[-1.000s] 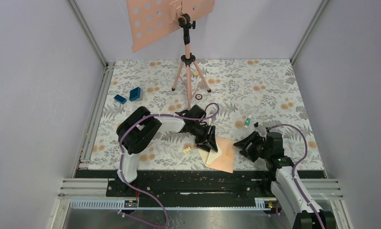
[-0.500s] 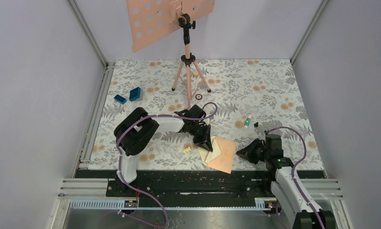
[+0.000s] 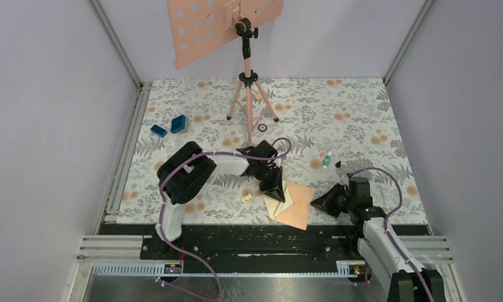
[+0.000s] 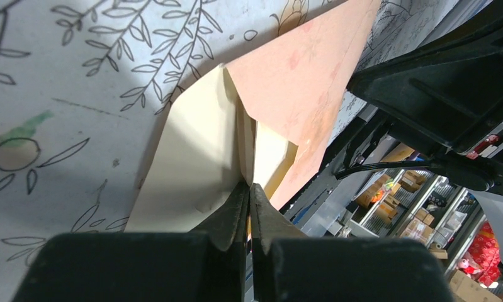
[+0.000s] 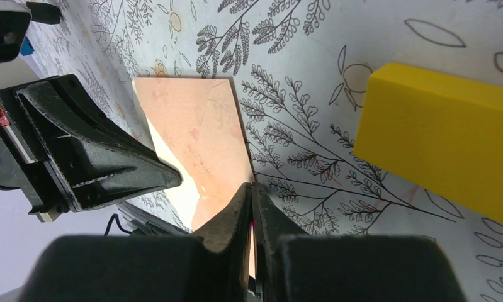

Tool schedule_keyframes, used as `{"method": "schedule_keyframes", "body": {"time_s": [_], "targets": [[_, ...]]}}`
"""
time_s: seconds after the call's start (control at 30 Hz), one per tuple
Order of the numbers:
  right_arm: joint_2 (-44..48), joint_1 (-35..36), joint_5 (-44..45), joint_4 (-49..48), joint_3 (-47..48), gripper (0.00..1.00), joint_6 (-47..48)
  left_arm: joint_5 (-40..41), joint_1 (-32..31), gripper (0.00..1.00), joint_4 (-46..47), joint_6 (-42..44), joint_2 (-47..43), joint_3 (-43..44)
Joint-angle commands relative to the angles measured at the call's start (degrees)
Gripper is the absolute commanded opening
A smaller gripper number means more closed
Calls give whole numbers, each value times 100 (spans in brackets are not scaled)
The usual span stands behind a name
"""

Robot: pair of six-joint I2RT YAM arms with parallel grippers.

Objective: Place the letter into the envelope and seal it
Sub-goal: Place the letter in the envelope.

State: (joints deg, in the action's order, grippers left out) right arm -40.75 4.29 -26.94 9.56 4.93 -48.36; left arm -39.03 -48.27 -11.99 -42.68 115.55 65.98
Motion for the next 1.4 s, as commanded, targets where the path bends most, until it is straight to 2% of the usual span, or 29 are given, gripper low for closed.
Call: {"method": "schedule_keyframes", "body": {"time_s": [0.0,0.27,0.4,0.5,0.63,0.7,0.93,1.13,1.27,1.37], "targets": [[-65,144,197,157,-124,7,-24,40,-47,0,421,-358,63,99],[-142,313,315,9,-164,5,-190,53,-80,0,1076,-1006,-37,-150],[-154,361,353,-61,-195,5,-266,158,-112,0,1000,-1025,-103,-226],[-68,362,437,29,-173,5,-271,396,-111,0,485,-746,-190,-119],[49,363,495,171,-84,6,-229,634,-104,21,-339,-215,-238,292],[93,362,541,320,9,7,-170,769,-103,26,-718,-9,-271,470],[417,362,924,1100,657,14,139,944,-96,27,-1692,616,-580,922],[331,370,912,1304,1138,17,376,1232,-94,35,-2234,976,-968,1031],[113,592,810,1033,1091,17,221,1570,106,35,-2182,892,-1418,688],[-52,1211,921,665,958,16,-132,1777,420,35,-1880,666,-1620,214]]}}
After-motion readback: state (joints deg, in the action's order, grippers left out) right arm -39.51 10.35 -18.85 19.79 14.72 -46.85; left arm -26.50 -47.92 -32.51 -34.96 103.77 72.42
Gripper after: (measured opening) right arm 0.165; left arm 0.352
